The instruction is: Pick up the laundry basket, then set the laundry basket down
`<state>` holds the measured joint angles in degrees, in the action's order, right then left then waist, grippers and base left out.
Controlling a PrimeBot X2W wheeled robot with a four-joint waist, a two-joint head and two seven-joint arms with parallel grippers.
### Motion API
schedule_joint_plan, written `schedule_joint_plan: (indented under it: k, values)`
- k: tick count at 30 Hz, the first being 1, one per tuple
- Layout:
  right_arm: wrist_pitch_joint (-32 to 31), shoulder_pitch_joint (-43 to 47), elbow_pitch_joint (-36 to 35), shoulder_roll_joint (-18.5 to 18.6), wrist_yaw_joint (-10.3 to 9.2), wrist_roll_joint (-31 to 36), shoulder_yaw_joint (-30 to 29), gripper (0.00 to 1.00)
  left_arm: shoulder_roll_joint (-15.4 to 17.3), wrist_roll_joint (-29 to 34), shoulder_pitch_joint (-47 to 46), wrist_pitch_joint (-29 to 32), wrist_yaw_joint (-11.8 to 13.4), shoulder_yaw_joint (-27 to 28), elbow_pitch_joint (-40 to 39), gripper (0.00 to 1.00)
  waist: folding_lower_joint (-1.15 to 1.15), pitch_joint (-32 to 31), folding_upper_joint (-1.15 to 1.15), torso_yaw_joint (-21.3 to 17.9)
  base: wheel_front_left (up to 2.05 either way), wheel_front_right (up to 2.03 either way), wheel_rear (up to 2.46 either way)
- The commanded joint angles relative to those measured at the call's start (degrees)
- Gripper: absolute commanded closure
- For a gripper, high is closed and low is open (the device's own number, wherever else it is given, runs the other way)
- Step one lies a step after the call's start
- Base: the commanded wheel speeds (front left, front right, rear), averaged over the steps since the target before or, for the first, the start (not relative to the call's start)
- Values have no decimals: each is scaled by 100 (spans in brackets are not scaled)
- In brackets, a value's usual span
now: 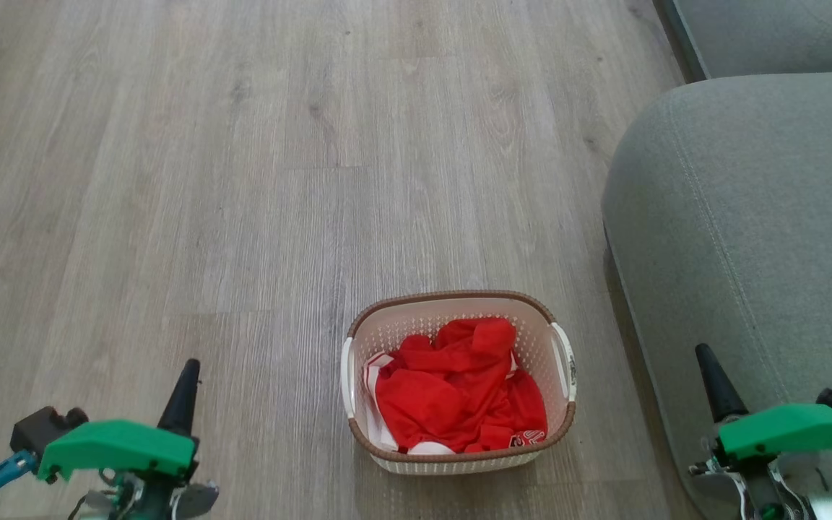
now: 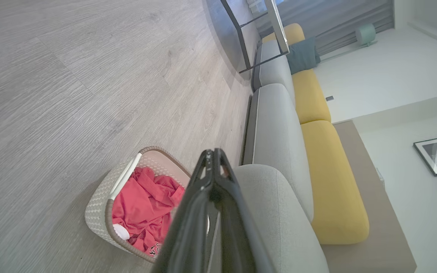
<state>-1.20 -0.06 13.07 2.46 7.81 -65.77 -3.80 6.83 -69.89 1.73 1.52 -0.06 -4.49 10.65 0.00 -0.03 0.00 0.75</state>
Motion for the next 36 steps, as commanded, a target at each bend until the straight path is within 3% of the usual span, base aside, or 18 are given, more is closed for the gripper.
schedule_joint_plan:
  k: [1,36]
  values:
    - [-36,-354,-153,122,-22,-204,32,100,8,-173,-363,30,-80,262,-113,100,0,1,0,-3,0,0,0]
    - [-400,-580,68,127,-31,-2516,-139,100,-287,-2130,-746,376,-685,929,298,100,0,19,0,-69,0,0,0]
